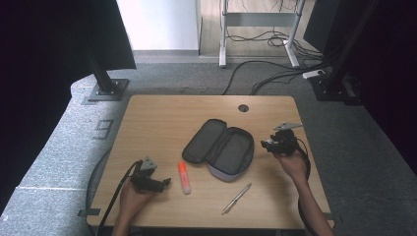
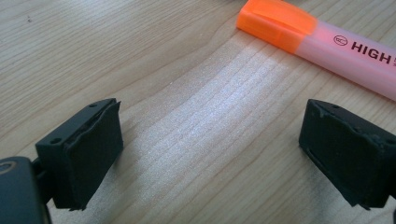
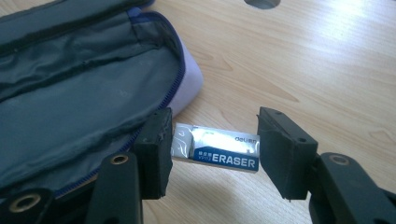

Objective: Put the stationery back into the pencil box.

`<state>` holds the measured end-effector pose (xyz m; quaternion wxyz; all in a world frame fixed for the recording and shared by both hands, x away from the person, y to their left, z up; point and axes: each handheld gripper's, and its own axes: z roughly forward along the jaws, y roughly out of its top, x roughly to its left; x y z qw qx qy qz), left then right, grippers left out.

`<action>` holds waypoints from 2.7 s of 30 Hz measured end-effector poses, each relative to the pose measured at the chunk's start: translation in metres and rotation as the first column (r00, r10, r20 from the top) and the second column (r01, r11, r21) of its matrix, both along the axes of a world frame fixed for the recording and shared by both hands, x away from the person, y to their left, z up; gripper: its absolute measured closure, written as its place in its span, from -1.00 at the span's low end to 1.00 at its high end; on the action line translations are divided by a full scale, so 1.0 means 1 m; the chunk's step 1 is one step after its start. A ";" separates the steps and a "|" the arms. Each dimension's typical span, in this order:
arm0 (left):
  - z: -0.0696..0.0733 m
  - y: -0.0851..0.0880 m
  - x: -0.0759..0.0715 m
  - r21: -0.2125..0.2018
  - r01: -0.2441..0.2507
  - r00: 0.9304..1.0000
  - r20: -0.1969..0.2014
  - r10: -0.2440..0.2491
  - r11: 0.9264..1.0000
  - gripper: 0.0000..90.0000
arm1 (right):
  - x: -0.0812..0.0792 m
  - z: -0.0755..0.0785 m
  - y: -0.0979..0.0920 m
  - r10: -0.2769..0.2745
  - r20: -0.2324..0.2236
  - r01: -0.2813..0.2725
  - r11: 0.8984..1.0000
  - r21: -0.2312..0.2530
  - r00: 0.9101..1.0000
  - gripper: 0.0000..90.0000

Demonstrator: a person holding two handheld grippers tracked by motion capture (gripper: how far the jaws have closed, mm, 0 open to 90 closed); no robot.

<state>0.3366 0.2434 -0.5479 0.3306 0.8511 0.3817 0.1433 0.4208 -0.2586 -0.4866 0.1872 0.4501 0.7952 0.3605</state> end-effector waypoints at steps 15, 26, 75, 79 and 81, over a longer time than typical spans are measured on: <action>0.000 0.000 0.000 0.000 0.000 1.000 0.000 0.000 1.000 -0.87 | 0.004 0.011 0.022 0.054 0.013 -0.054 0.998 -0.012 0.998 0.02; 0.000 0.000 0.000 0.000 0.000 1.000 0.000 0.000 1.000 -0.87 | 0.007 0.014 0.042 0.092 0.015 -0.092 0.995 -0.023 0.996 0.02; 0.000 0.000 0.000 0.000 0.007 1.000 0.001 -0.007 1.000 -0.87 | 0.025 -0.031 0.109 0.197 -0.042 -0.200 0.975 -0.099 0.980 0.02; 0.000 0.000 0.000 0.000 0.007 1.000 0.002 -0.007 1.000 -0.86 | 0.026 -0.035 0.110 0.195 -0.055 -0.200 0.974 -0.106 0.979 0.02; 0.000 0.000 0.000 0.000 0.008 1.000 0.002 -0.008 1.000 -0.86 | 0.027 -0.037 0.109 0.193 -0.059 -0.199 0.974 -0.108 0.979 0.02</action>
